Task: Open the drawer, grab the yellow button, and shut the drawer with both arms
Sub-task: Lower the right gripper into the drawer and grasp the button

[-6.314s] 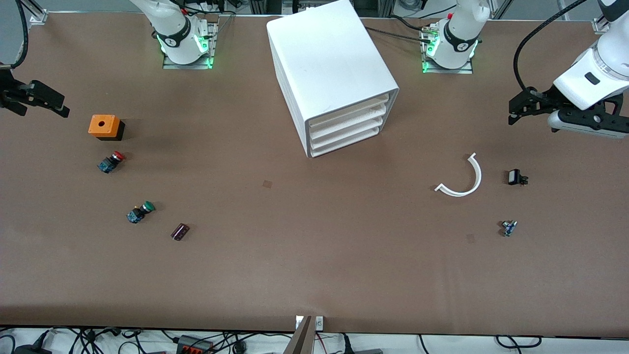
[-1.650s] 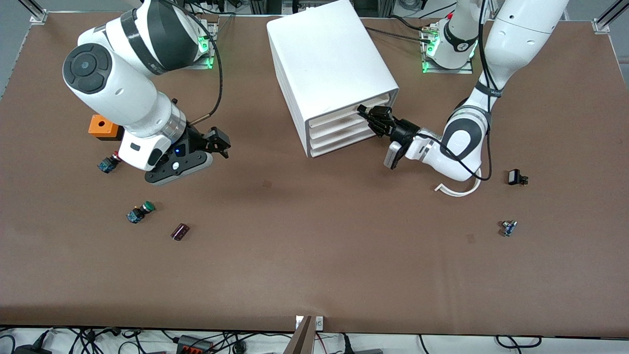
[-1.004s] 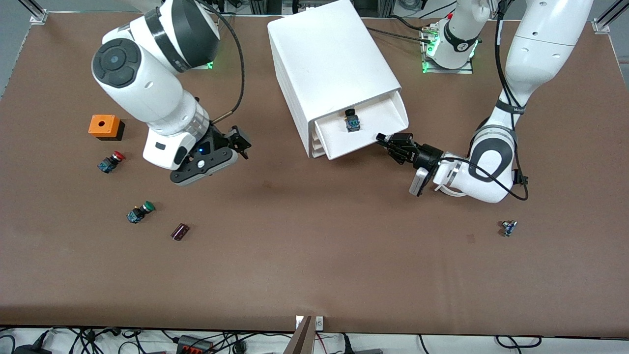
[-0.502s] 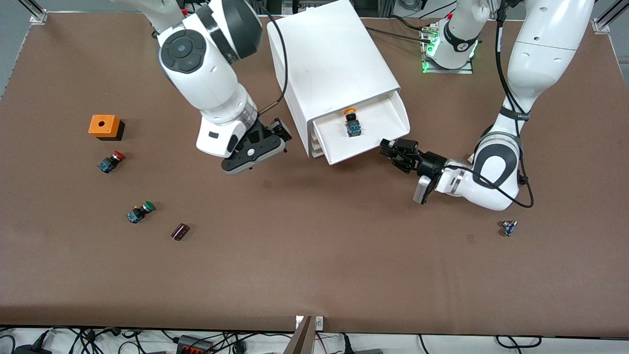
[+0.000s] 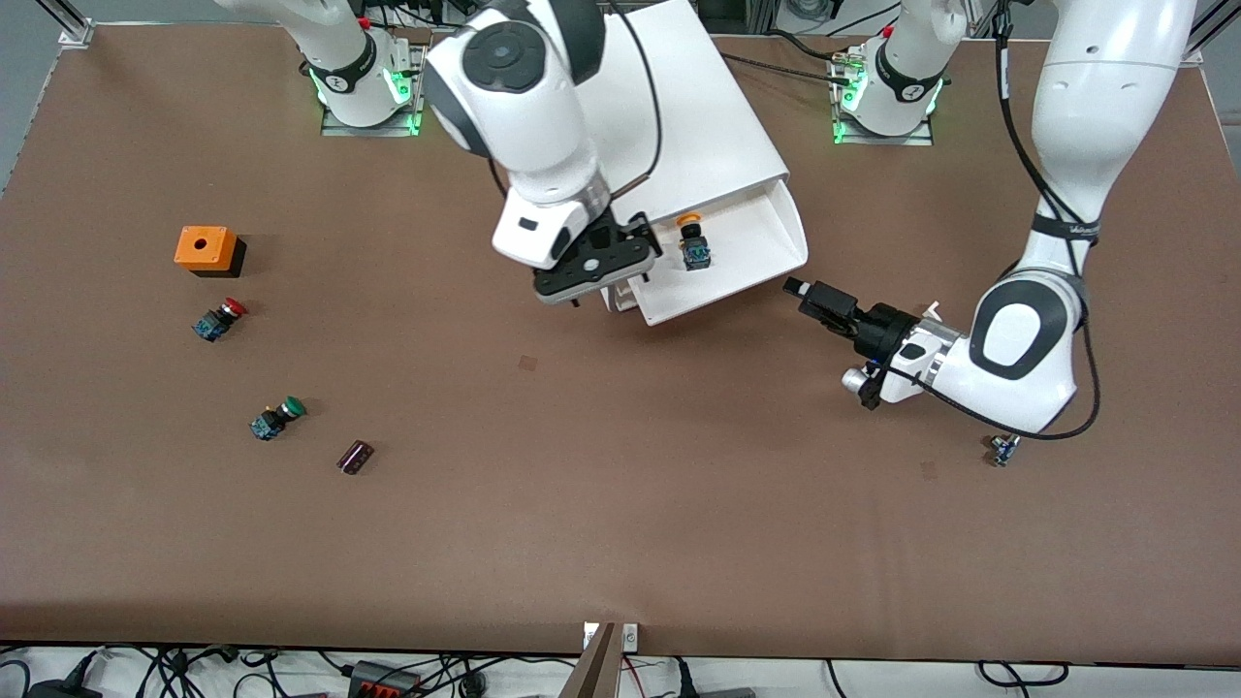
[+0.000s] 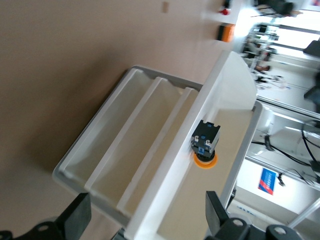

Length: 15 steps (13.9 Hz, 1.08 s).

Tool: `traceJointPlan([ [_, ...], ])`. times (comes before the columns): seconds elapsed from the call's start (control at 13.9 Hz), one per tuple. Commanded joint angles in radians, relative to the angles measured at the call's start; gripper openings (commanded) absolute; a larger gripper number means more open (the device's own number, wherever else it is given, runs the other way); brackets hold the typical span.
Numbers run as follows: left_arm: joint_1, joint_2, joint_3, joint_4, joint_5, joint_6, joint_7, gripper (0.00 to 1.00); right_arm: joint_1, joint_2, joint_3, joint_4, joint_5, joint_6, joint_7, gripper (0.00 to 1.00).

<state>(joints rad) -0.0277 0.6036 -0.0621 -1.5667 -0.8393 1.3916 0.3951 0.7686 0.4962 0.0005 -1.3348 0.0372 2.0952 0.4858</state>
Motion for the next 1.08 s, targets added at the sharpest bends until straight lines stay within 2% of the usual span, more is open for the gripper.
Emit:
traceJointPlan([
  [0.0, -0.003, -0.048, 0.002, 0.054, 0.150, -0.028, -0.206, 1.00, 0.061, 0.111, -0.014, 0.150, -0.055, -0.010, 0.132, 1.00],
  [0.14, -0.011, -0.059, -0.010, 0.091, 0.320, -0.028, -0.295, 1.00, 0.104, 0.163, -0.014, 0.196, -0.082, -0.009, 0.218, 1.00],
  [0.36, -0.011, -0.065, -0.008, 0.117, 0.458, -0.020, -0.398, 1.00, 0.152, 0.205, -0.016, 0.216, -0.123, -0.006, 0.345, 1.00],
  [0.5, -0.009, -0.070, -0.005, 0.152, 0.549, 0.004, -0.403, 1.00, 0.152, 0.208, -0.013, 0.216, -0.122, -0.017, 0.349, 1.00],
  [0.86, -0.001, -0.070, 0.002, 0.165, 0.562, 0.027, -0.423, 1.00, 0.152, 0.208, -0.005, 0.213, -0.079, -0.061, 0.349, 1.00],
  [1.0, -0.004, -0.073, -0.002, 0.163, 0.563, 0.020, -0.511, 1.00, 0.161, 0.214, -0.005, 0.212, -0.031, -0.063, 0.349, 1.00],
])
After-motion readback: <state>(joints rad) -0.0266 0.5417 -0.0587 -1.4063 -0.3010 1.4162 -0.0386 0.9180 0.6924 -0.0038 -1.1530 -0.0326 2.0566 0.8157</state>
